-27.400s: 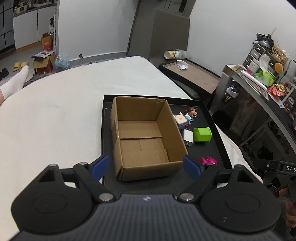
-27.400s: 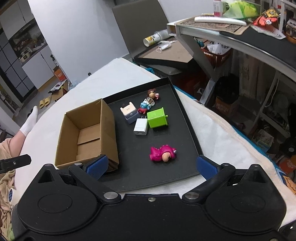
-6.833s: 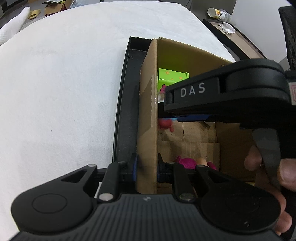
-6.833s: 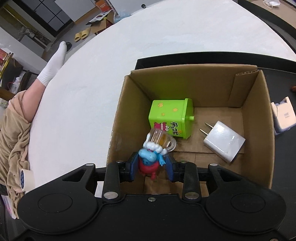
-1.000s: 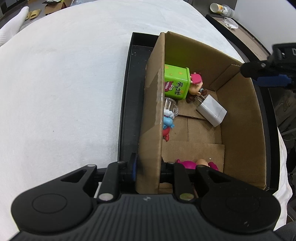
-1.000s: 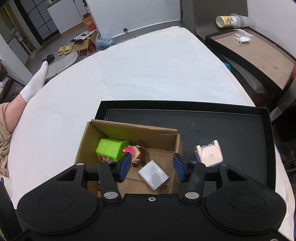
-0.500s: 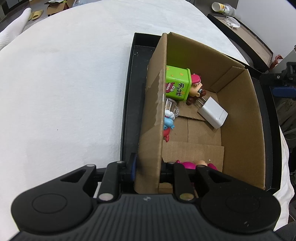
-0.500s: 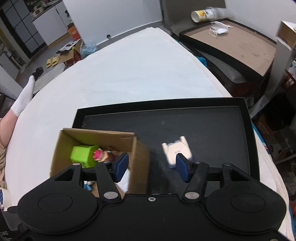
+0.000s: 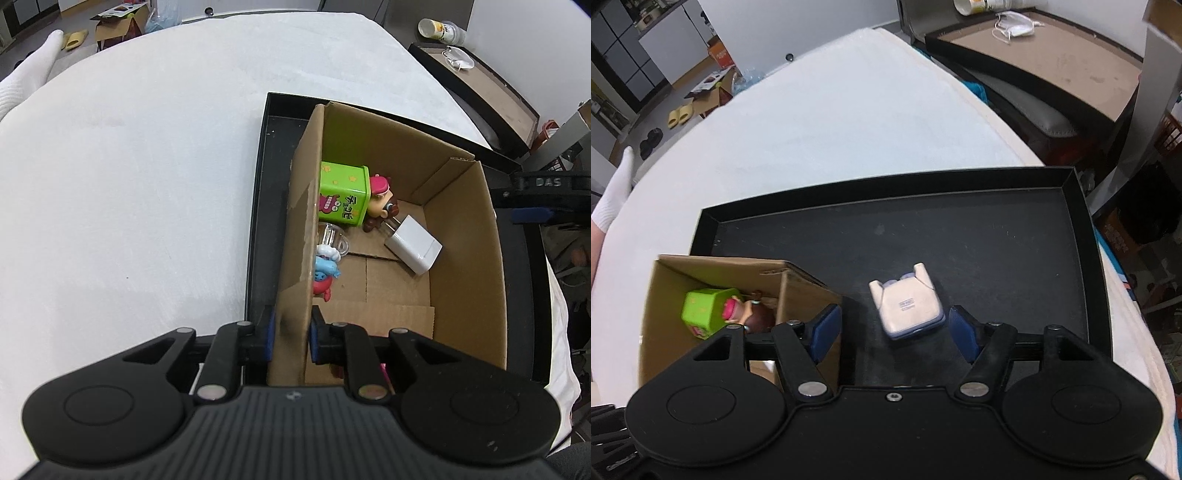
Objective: Organize rigid objects
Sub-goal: 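Grasp the lavender charger with the right tool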
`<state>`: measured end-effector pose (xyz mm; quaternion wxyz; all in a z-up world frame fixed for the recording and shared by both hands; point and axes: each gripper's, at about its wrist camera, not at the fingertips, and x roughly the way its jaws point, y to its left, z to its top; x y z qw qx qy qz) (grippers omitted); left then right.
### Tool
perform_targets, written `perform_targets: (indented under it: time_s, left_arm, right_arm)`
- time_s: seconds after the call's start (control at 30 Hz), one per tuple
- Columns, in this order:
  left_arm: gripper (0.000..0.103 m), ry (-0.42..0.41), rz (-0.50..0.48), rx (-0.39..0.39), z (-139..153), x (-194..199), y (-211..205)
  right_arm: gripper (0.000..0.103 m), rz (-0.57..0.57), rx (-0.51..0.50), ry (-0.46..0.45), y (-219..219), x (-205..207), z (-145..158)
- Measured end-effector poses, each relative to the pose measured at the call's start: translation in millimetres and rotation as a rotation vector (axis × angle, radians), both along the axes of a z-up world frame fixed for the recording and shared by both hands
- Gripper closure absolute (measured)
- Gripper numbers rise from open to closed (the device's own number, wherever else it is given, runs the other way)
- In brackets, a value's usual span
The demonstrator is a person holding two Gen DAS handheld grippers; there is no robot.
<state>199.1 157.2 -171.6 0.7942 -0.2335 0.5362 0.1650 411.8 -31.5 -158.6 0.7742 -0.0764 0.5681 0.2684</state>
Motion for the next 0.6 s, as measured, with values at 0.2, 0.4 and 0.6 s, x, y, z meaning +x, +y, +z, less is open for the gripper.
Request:
perform_targets:
  time_s: [0.2,0.4,0.6]
  left_arm:
    - [0.088,0.007,-0.001,0.011,2,0,-3]
    - [0.088,0.018,-0.008,-0.024,1,2,-3]
    - [0.088,0.02,-0.003,-0.027,-1,2,-3]
  right_arm:
    - [0.039,0.003,-0.013,0.021,0,6,-16]
    - [0.035,-0.001,0.001,0.022,0,12,-27]
    - [0.03,0.009,-0.036,0.003,-2,16,-31]
